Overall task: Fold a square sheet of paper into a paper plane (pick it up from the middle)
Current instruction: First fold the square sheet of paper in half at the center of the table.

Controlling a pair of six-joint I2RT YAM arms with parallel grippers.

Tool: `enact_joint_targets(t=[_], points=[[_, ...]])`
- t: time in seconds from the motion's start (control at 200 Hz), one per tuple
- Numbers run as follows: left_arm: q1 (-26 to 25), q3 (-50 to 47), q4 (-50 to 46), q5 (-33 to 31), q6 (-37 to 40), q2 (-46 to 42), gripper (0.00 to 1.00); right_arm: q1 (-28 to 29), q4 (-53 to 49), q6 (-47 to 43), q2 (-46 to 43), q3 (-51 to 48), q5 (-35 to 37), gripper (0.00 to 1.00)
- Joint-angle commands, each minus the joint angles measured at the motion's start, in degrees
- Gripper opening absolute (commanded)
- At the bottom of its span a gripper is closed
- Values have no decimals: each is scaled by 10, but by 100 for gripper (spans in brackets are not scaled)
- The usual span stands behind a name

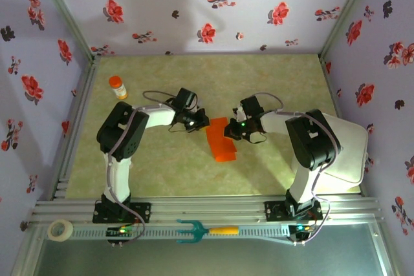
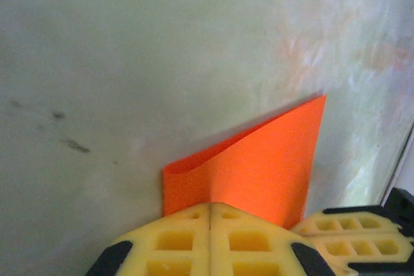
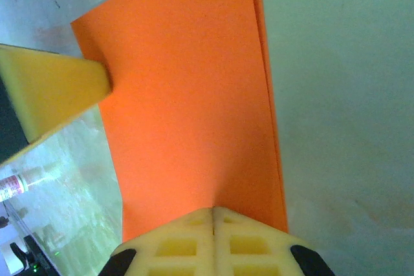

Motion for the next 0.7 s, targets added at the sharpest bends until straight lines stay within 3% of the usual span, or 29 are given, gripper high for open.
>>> enact_joint_targets(t=[0.0, 0.305, 0.7], points=[[21, 19, -38, -55, -9, 16, 0, -5, -52, -7, 28, -19, 47, 2], [26, 44, -47, -63, -13, 35, 0, -5, -53, -8, 29, -18, 46, 2], [25, 92, -133, -123, -1, 41, 0, -4, -48, 1, 25, -22, 50, 2]])
